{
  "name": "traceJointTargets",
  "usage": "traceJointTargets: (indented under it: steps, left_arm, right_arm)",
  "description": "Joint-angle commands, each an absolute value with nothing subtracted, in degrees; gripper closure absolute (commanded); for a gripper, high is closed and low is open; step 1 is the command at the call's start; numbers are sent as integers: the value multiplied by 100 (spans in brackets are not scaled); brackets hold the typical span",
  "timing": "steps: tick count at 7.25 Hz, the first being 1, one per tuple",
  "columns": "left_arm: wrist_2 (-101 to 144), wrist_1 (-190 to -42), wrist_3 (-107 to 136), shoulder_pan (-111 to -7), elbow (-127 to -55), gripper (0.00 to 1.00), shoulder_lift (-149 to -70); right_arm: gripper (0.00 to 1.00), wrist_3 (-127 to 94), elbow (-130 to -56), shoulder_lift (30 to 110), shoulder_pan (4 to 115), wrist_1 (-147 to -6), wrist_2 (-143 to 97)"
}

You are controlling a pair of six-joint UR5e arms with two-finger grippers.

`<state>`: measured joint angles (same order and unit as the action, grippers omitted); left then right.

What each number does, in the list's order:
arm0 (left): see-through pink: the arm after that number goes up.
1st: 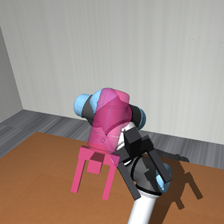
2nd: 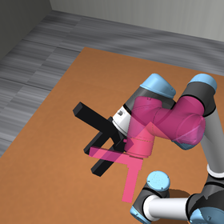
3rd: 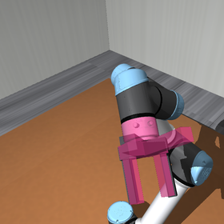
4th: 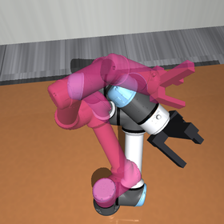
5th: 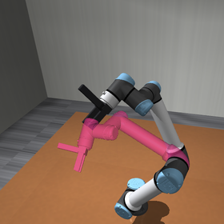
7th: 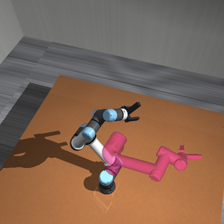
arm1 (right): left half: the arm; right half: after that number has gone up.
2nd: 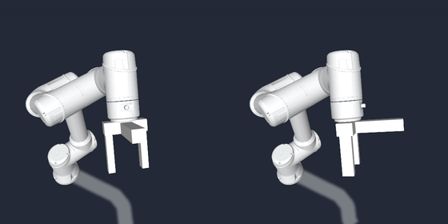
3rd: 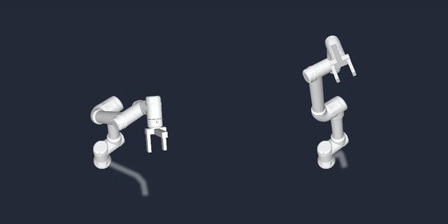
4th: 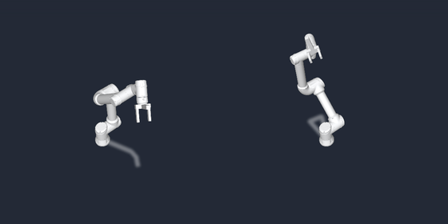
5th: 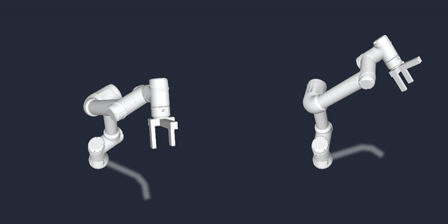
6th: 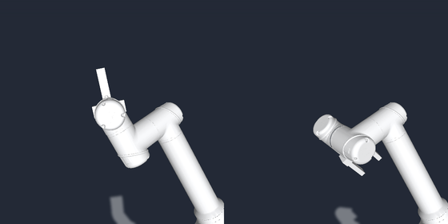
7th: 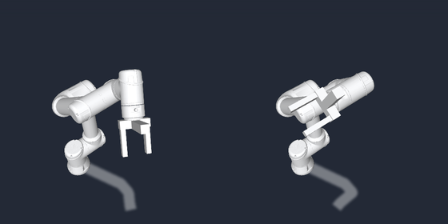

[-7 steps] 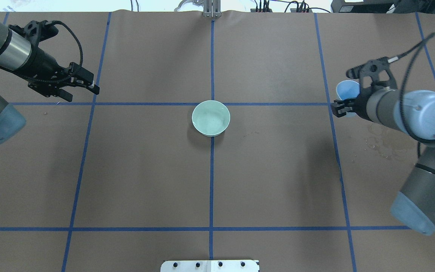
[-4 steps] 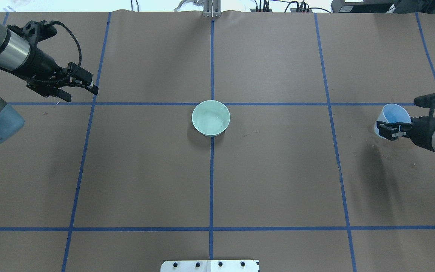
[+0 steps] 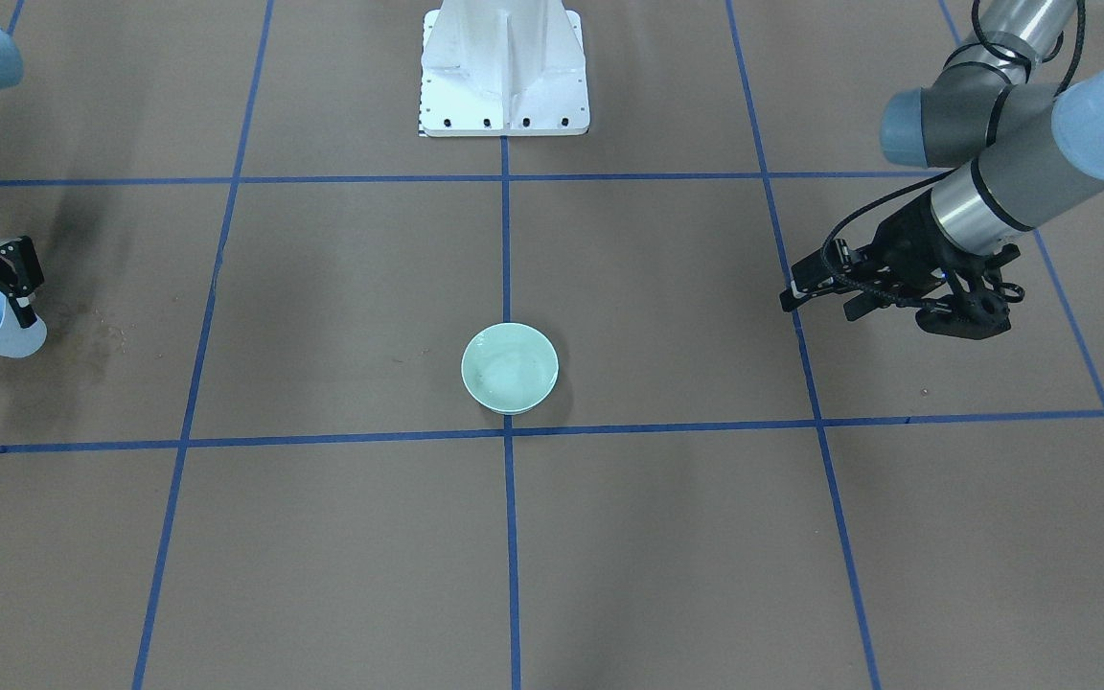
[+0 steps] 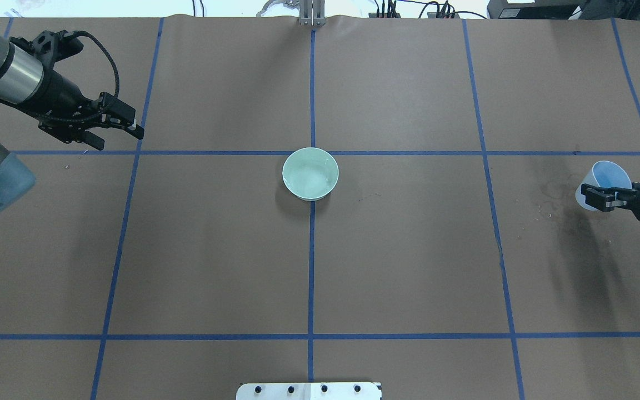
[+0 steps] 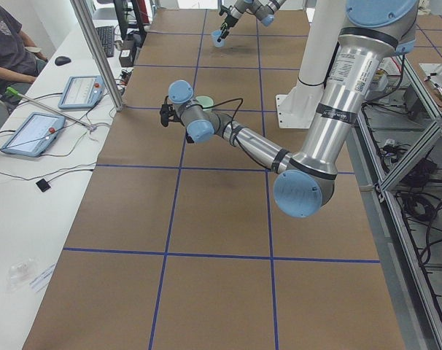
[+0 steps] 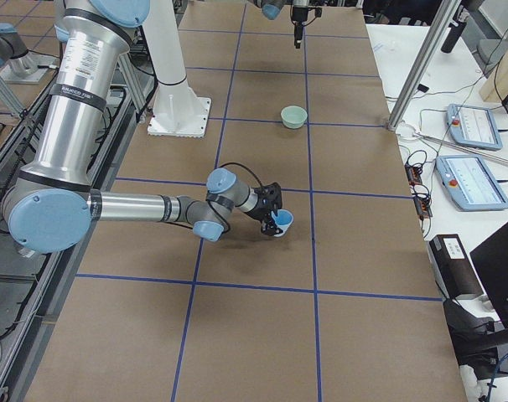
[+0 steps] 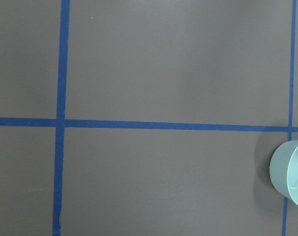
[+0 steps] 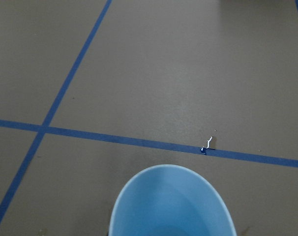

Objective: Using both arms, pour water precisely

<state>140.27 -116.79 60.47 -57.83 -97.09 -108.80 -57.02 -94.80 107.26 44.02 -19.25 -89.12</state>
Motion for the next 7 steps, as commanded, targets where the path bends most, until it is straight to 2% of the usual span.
traceJointTargets:
  steps: [1, 4, 5, 6, 7]
  left_arm:
    - [14027, -11672, 6047, -5792, -9791, 0, -10863]
    - [14027, -11654, 6047, -5792, -9800, 0, -10854]
    - [14027, -11654, 6047, -5792, -9800, 0, -10854]
    - [14027, -11663, 6047, -5792, -9800, 0, -10854]
    - [14027, -11654, 6047, -5792, -9800, 0, -10854]
  right_arm:
    - [45, -5748, -9123, 10679, 4395, -1529, -8859]
    - [38, -5757, -9141, 10731, 4395, -1521, -8851]
    - [25, -5748, -9141, 10723, 4395, -1521, -8851]
    - [20, -5748, -9132, 10740, 4395, -1529, -8859]
    - [21, -5748, -9132, 10836, 4395, -1529, -8851]
